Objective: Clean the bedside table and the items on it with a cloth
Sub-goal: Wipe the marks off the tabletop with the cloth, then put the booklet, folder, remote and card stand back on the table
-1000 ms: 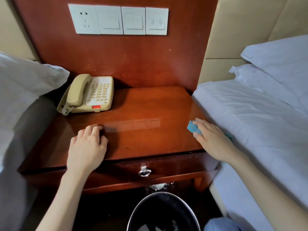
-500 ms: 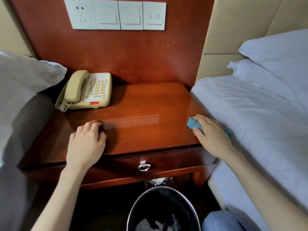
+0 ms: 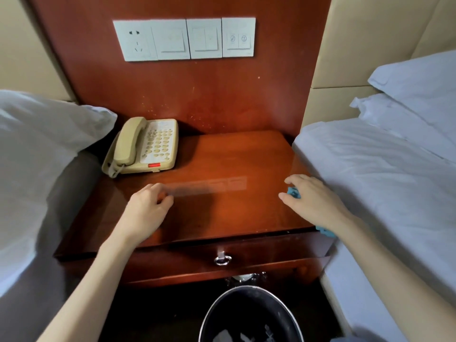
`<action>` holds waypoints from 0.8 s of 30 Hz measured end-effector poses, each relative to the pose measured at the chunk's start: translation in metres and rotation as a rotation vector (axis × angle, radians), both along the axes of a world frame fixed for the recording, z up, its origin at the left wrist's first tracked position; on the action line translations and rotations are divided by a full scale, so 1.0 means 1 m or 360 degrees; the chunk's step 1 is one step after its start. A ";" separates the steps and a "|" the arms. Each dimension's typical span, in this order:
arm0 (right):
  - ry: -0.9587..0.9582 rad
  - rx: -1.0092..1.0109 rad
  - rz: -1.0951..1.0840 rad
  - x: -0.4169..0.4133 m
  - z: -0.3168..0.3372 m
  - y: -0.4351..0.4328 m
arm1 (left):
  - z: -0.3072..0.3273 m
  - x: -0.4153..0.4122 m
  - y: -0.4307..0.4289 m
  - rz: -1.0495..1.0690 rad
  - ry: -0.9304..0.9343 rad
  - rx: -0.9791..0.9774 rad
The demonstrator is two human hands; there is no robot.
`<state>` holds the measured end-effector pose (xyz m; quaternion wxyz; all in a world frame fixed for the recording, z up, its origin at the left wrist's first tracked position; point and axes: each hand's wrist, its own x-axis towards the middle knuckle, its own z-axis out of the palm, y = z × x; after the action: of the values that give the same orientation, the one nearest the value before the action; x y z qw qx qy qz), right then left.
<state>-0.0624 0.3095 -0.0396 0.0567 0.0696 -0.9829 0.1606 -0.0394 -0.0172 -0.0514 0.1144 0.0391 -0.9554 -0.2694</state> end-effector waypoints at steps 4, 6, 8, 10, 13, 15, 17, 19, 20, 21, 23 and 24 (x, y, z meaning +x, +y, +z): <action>-0.0045 -0.0365 0.0009 -0.013 0.016 -0.016 | 0.023 -0.009 0.013 0.0024 0.0131 0.0208; -0.0047 -0.0573 0.0012 -0.019 0.022 -0.023 | 0.027 -0.012 0.018 0.0054 0.0126 0.0348; -0.0116 -0.0738 -0.0013 -0.025 0.029 -0.034 | 0.032 -0.012 0.018 0.0104 0.0057 0.0508; -0.0239 -0.0874 -0.0023 -0.028 0.036 -0.045 | 0.037 -0.009 0.015 0.0172 -0.0049 0.0693; -0.0475 -0.1031 -0.0043 -0.029 0.046 -0.063 | 0.051 0.002 0.005 0.0270 -0.0227 0.0912; -0.0613 -0.1097 -0.0086 -0.027 0.057 -0.074 | 0.064 0.011 -0.002 0.0301 -0.0311 0.0988; -0.0721 -0.1152 -0.0148 -0.025 0.073 -0.083 | 0.081 0.022 -0.010 0.0337 -0.0373 0.1047; -0.0823 -0.1230 -0.0215 -0.021 0.095 -0.090 | 0.101 0.032 -0.016 0.0378 -0.0420 0.1128; -0.0865 -0.1262 -0.0237 -0.019 0.108 -0.093 | 0.112 0.037 -0.019 0.0403 -0.0441 0.1171; -0.0903 -0.1282 -0.0250 -0.017 0.122 -0.097 | 0.125 0.041 -0.021 0.0432 -0.0457 0.1217; -0.0972 -0.1300 -0.0264 -0.013 0.151 -0.105 | 0.151 0.049 -0.025 0.0506 -0.0468 0.1322; -0.0999 -0.1302 -0.0267 -0.010 0.164 -0.110 | 0.164 0.053 -0.027 0.0537 -0.0467 0.1367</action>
<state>-0.0726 0.1996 0.1247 -0.2055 -0.0888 -0.8117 0.5395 0.0138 -0.0444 0.1131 -0.0060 0.2749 -0.7442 -0.6088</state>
